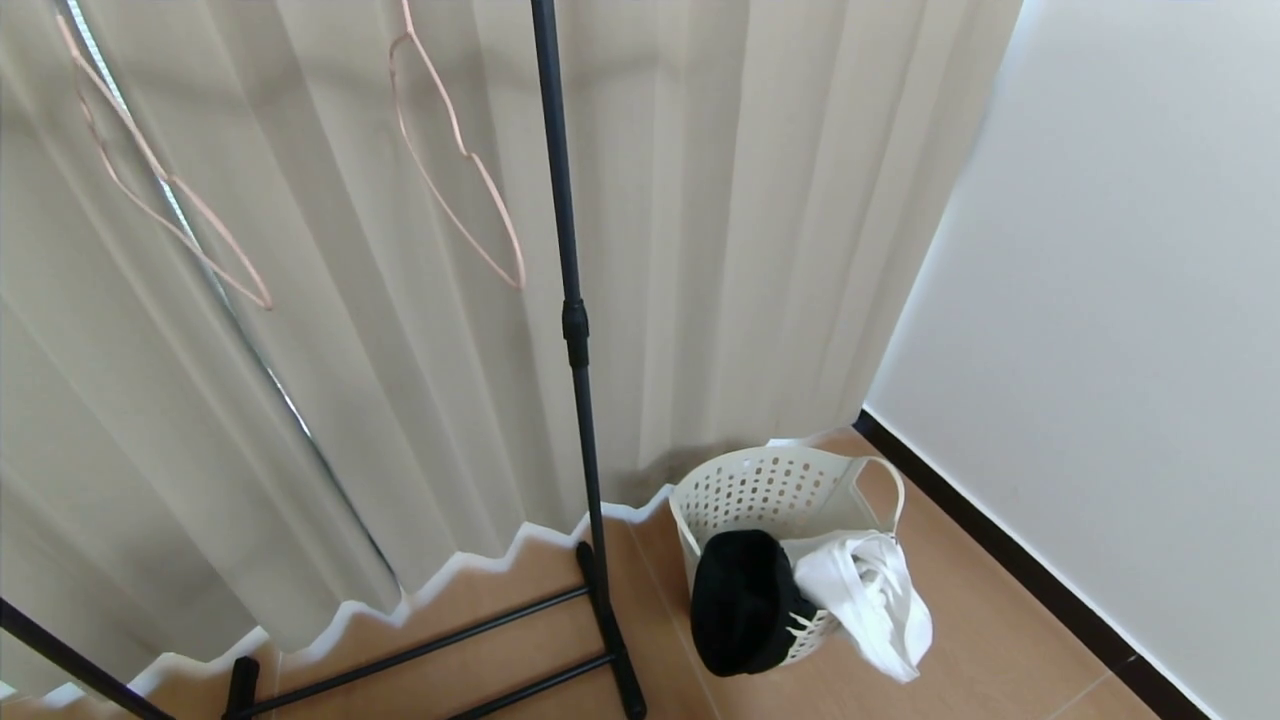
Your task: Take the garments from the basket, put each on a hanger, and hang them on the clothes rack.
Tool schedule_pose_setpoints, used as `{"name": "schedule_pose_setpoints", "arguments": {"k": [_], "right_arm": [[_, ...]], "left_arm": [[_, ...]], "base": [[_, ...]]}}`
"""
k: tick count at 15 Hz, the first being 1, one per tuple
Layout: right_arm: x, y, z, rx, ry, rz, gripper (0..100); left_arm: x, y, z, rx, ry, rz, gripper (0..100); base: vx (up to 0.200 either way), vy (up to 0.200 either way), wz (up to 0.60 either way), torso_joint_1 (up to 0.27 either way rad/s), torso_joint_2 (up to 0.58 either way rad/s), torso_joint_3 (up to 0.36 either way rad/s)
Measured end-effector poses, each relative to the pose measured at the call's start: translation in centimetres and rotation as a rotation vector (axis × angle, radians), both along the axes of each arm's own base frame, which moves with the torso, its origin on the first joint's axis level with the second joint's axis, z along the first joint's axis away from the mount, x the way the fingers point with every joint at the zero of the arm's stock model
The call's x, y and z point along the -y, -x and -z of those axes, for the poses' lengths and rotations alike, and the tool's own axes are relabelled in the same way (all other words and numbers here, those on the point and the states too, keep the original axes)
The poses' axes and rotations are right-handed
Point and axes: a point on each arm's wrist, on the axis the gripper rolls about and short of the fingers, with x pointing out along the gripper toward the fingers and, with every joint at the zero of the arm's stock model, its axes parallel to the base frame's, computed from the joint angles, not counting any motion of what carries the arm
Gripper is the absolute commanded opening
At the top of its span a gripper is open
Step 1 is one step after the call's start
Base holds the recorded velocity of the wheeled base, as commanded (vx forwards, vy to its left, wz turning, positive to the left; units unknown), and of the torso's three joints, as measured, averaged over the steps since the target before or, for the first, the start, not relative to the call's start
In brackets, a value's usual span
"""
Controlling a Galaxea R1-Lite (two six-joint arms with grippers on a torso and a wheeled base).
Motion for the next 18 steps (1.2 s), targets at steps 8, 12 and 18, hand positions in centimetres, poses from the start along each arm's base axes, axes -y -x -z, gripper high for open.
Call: {"name": "schedule_pose_setpoints", "arguments": {"k": [8,12,18], "right_arm": [[0.00,0.00,0.00,0.000,-0.002,0.001,100],[0.00,0.00,0.00,0.000,-0.002,0.001,100],[0.01,0.00,-0.01,0.001,0.002,0.006,100]], "left_arm": [[0.00,0.00,0.00,0.000,0.003,-0.001,100],[-0.04,0.00,-0.01,0.000,0.010,-0.018,100],[-0.10,-0.01,-0.01,-0.001,0.031,-0.044,100]], "base": [[0.000,0.000,0.00,0.003,0.00,-0.198],[0.000,0.000,0.00,0.007,0.00,-0.199],[0.000,0.000,0.00,0.002,0.00,-0.194]]}}
